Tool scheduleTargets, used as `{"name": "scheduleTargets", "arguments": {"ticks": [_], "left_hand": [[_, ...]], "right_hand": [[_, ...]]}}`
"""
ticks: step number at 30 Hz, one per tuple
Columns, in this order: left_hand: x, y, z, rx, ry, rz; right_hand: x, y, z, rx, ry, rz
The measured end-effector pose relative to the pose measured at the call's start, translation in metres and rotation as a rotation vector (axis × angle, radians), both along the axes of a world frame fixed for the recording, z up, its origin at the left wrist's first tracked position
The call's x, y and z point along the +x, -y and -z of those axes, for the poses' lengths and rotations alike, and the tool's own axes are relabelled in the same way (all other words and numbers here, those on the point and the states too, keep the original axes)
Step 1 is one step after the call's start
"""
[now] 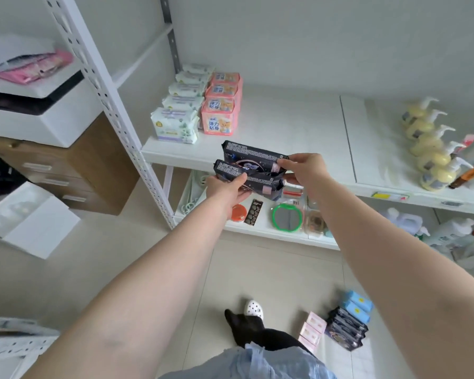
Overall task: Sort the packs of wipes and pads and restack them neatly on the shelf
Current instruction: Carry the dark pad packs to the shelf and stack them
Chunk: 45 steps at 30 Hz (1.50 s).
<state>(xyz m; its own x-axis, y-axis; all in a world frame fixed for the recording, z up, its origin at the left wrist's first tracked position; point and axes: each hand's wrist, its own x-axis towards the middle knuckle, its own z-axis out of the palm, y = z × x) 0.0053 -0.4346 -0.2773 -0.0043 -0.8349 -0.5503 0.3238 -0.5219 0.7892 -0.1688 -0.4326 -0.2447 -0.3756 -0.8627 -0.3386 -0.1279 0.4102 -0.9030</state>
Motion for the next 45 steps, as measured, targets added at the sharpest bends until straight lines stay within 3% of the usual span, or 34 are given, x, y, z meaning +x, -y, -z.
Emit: {"name": "scheduleTargets", "arguments": {"ticks": [17, 23, 27, 30, 33, 36, 38, 40, 42, 45], "left_hand": [[-0.071, 0.198, 0.038, 0.142, -0.002, 0.008], [-0.086, 0.241, 0.064, 0.150, 0.055, 0.162], [-0.094, 0.257, 0.065, 0.153, 0.060, 0.202], [-0.100, 0.261, 0.060, 0.150, 0.069, 0.231], [-0.097, 0.264, 0.049, 0.150, 0.071, 0.370], [-0.078, 0.273, 0.031, 0.061, 0.380, 0.670], [-0.066, 0.281, 0.017, -0.176, 0.861, 0.822], [-0.063, 0.292, 0.005, -0.517, 1.278, 0.759], [-0.073, 0.304, -0.001, -0.791, 1.349, 0.750], [-0.094, 0.323, 0.007, -0.934, 1.423, 1.083]], "right_hand": [[-0.070, 0.185, 0.030, 0.097, 0.028, -0.026], [-0.085, 0.208, 0.053, 0.192, 0.081, -0.023], [-0.088, 0.208, 0.053, 0.255, 0.171, -0.173], [-0.093, 0.208, 0.056, 0.221, 0.225, -0.252], [-0.098, 0.217, 0.061, 0.144, 0.245, -0.170], [-0.105, 0.229, 0.066, 0.116, 0.256, -0.144], [-0.112, 0.235, 0.068, 0.121, 0.251, -0.155], [-0.119, 0.241, 0.069, 0.118, 0.236, -0.154], [-0.125, 0.247, 0.068, 0.115, 0.217, -0.156], [-0.131, 0.254, 0.070, 0.097, 0.185, -0.159]]}}
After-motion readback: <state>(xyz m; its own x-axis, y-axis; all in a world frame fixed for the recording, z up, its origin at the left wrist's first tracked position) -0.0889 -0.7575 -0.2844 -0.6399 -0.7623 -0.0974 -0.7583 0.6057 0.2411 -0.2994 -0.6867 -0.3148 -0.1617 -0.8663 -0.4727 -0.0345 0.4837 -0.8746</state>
